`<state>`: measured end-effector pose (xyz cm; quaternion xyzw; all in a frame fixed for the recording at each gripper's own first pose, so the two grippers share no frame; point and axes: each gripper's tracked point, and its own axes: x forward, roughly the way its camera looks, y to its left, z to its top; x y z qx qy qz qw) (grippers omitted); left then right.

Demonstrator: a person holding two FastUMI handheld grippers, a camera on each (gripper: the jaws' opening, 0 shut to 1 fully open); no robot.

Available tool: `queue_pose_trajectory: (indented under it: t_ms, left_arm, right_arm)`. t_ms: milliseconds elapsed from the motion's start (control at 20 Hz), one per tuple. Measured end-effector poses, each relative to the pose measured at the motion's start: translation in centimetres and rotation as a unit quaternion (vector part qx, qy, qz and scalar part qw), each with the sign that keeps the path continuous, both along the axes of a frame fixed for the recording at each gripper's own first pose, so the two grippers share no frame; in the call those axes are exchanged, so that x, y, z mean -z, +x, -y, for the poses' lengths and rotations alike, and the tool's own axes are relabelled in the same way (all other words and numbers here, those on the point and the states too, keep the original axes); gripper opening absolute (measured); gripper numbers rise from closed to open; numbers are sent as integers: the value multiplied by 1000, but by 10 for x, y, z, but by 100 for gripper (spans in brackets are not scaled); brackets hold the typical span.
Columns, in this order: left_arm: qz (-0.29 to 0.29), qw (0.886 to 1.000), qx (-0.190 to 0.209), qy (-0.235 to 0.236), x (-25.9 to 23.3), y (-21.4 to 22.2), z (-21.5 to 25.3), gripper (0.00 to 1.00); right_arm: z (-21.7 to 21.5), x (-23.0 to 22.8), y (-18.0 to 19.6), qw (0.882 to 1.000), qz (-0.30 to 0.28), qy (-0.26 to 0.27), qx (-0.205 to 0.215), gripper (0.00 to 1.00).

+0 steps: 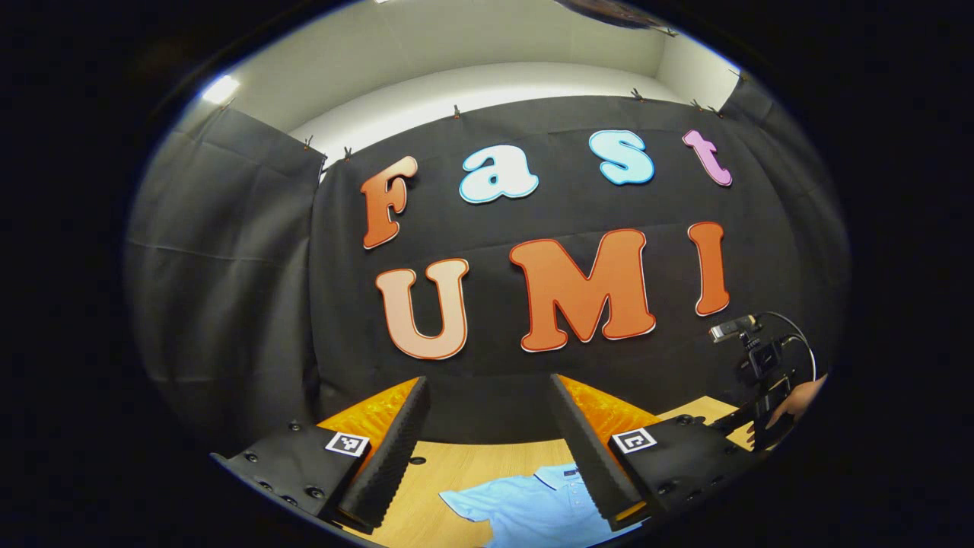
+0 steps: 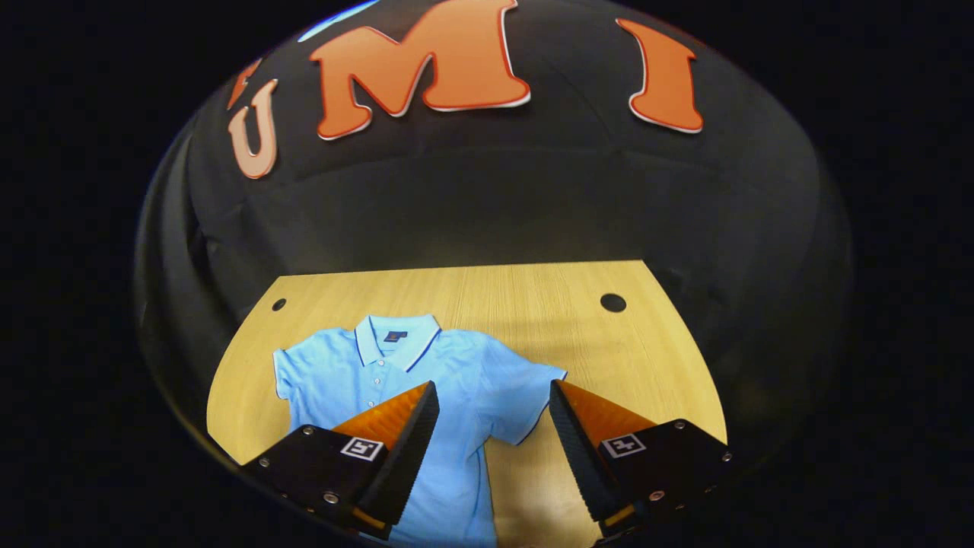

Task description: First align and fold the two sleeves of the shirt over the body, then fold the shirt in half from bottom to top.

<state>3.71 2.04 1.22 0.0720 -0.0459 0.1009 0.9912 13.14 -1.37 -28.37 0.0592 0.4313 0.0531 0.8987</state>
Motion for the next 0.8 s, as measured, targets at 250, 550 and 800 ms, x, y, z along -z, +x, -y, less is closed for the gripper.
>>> queue_pose_trajectory:
  t_ms: [250,550,800]
  left_arm:
    - [-19,999,24,-24,27,43,-1,100]
    - [-33,999,14,-37,49,77,-13,100]
    - [-48,998,16,-35,61,96,-14,100]
  right_arm:
    - [0,45,17,998,-64,-16,21,84]
    - [18,102,35,989,-136,-44,43,80]
    - [28,143,32,976,-204,-29,76,70]
